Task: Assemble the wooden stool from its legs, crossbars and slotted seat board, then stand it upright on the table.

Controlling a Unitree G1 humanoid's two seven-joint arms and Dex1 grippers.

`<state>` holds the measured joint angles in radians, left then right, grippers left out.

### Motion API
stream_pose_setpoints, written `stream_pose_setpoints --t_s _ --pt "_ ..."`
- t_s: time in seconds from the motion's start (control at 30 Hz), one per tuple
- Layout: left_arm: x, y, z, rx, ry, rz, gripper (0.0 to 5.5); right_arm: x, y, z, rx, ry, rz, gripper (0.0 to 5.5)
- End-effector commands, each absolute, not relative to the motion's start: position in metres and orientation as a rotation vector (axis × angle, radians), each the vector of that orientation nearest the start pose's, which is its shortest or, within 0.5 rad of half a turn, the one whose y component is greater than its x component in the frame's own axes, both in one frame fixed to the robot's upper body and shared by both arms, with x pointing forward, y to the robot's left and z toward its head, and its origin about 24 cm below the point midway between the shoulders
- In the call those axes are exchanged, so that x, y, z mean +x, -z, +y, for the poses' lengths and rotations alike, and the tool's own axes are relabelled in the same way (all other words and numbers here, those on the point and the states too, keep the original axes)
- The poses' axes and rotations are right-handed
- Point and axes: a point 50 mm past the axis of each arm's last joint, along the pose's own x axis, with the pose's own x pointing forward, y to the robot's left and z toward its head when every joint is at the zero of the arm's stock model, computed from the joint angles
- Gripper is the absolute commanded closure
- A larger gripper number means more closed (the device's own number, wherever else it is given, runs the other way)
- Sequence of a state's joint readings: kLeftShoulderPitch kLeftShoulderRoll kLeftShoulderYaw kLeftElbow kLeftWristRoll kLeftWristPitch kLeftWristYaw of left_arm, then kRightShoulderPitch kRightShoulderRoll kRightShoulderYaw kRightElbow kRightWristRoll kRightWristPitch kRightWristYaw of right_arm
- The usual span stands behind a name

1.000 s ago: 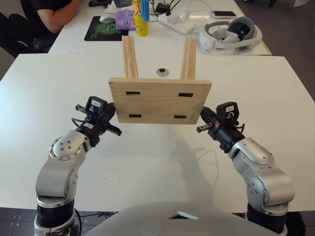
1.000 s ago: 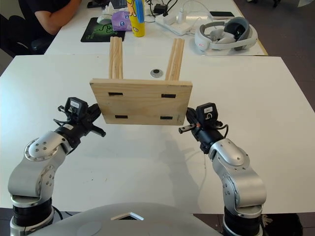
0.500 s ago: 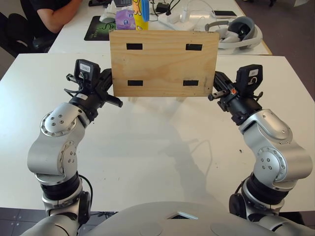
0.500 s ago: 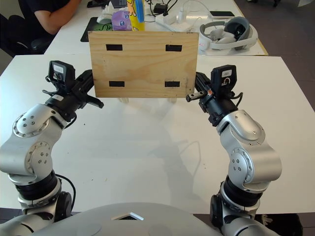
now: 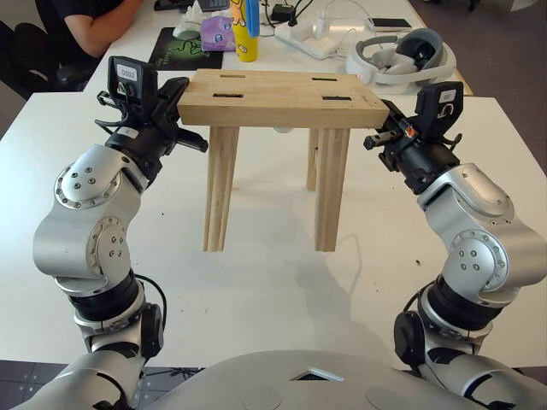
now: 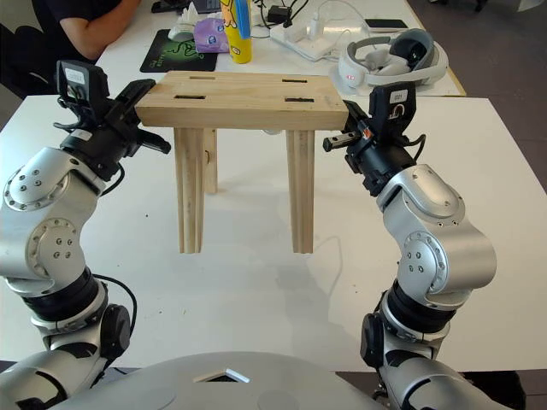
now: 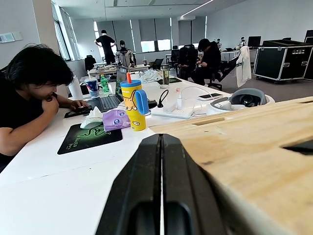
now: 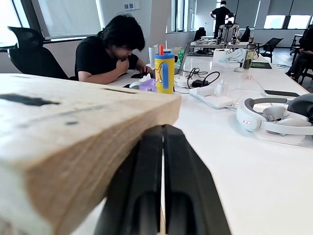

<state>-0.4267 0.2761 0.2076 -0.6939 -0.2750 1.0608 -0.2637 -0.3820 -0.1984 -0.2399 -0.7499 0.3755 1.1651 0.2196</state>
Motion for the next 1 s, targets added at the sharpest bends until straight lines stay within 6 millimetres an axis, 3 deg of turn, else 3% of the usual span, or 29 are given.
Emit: stream_pose_setpoints --t_s 0.03,0.2,0.33,0.5,0.63,0.73,0.83,1.0 --pt "0.243 -0.19 0.14 0.05 0.502 -0.009 5.5 0.235 -0.19 -0.133 0.059 -0.535 0.012 5.49" --pt "0.229 -0.169 0.147 0.077 0.493 0.068 5.5 0.217 -0.165 -0.135 0.041 -0.526 0.094 5.49" --pt "0.225 -0.149 0.167 0.139 0.404 0.123 5.5 0.214 -0.152 -0.147 -0.063 -0.448 0.125 5.49" --pt "0.24 -0.125 0.207 0.275 0.046 0.019 5.5 0.23 -0.128 -0.201 -0.221 -0.074 0.08 5.49" --pt "0.252 -0.095 0.224 0.189 -0.098 -0.015 5.5 0.248 -0.098 -0.22 -0.158 0.017 0.089 5.49" --pt "0.281 -0.11 0.223 0.138 -0.119 -0.168 5.5 0.274 -0.095 -0.221 -0.091 0.04 0.016 5.49" --pt "0.314 -0.13 0.228 0.043 -0.172 -0.269 5.5 0.307 -0.115 -0.223 -0.046 0.084 -0.095 5.49" --pt "0.342 -0.15 0.232 0.046 -0.193 -0.36 5.5 0.346 -0.146 -0.217 -0.005 0.088 -0.22 5.49"
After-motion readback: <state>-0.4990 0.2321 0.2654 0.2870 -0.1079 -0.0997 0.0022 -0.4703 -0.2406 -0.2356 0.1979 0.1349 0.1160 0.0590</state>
